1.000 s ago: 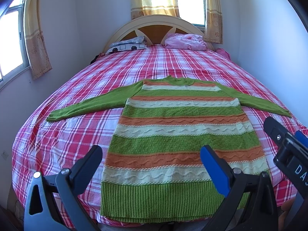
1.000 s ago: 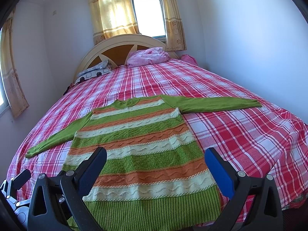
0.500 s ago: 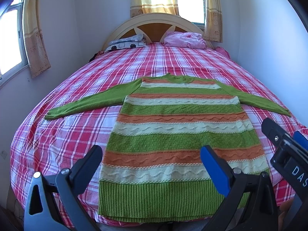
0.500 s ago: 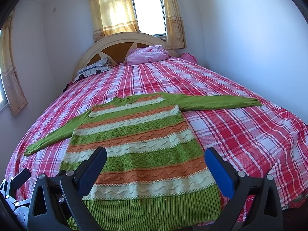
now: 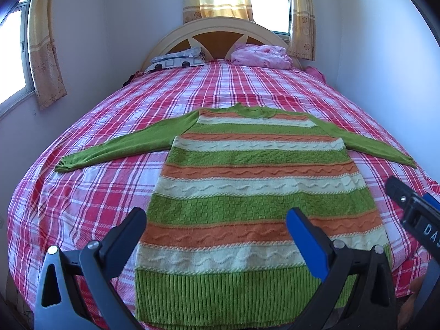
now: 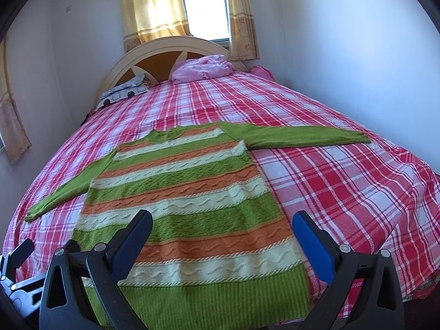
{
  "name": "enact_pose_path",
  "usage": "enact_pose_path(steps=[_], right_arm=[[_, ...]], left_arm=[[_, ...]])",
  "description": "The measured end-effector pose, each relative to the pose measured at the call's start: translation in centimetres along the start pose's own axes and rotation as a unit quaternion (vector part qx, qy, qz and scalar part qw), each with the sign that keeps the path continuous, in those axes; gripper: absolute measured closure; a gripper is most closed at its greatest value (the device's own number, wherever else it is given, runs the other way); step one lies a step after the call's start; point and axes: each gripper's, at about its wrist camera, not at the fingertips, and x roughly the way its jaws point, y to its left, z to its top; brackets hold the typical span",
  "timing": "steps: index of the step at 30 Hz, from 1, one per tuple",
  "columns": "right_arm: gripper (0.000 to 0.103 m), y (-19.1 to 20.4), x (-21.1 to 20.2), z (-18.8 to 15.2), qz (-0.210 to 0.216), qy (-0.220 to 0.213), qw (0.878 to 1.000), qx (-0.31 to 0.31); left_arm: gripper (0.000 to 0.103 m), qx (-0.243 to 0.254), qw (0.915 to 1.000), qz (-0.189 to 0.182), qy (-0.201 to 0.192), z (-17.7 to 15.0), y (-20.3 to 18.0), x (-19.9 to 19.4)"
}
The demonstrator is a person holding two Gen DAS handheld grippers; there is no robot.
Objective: Fold small clothes
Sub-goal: 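Move the right gripper to the green sleeve cuff and grasp it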
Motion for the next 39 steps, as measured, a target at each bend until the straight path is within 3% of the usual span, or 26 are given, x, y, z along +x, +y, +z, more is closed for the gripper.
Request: enact_pose_path(steps=[11,16,19,20,22,24,29,32,35,39], right_arm=[[0.001,-5.5,6.0,4.3,-0.096,0.001,0.995,0.02],[0.001,-9.7,9.9,7.3,-0.094,0.005,0.995,0.03],[0.003,-13.9,12.1,9.1,-0.113,0.002,0.992,0.063],[0.007,-15.9,12.8,9.8,-0.125,0.002,0.989,0.076],[0.028,-19.0,14.1,10.9,-0.149,0.004,0.985,0.086],[0.036,-22.6,15.6,11.8,-0.161,0.015,0.981,0.111],[0.037,-33.8,18.8,12.6,-0.173,0.039,0.946,0.271],[0.037,-37.4,20.7,12.6,-0.185,0.053,0.932,0.307],[0.043,-38.8,22.8,12.6,-0.196,0.077,0.925,0.317],[0.043,-38.0,24.3,13.5,-0.225,0.082,0.934,0.264]], left_arm=[[0.0,-0.001,1.0,-0.003,0.004,5.0,1.6,7.7],[0.0,0.006,0.9995,0.031,0.0,7.2,2.3,12.6],[0.0,-0.012,0.9984,0.055,0.005,7.5,3.4,15.1],[0.0,-0.021,0.9976,0.066,0.005,7.4,3.8,15.7],[0.0,-0.042,0.9959,0.08,0.01,7.2,4.7,17.1],[0.0,-0.062,0.9947,0.08,0.02,6.9,5.5,18.5],[0.0,-0.071,0.9929,0.081,0.051,6.0,5.6,20.8],[0.0,-0.066,0.9932,0.069,0.067,6.2,5.2,21.7],[0.0,-0.049,0.9928,0.058,0.093,5.9,4.5,22.7],[0.0,-0.058,0.9929,0.051,0.091,5.7,4.8,22.5]])
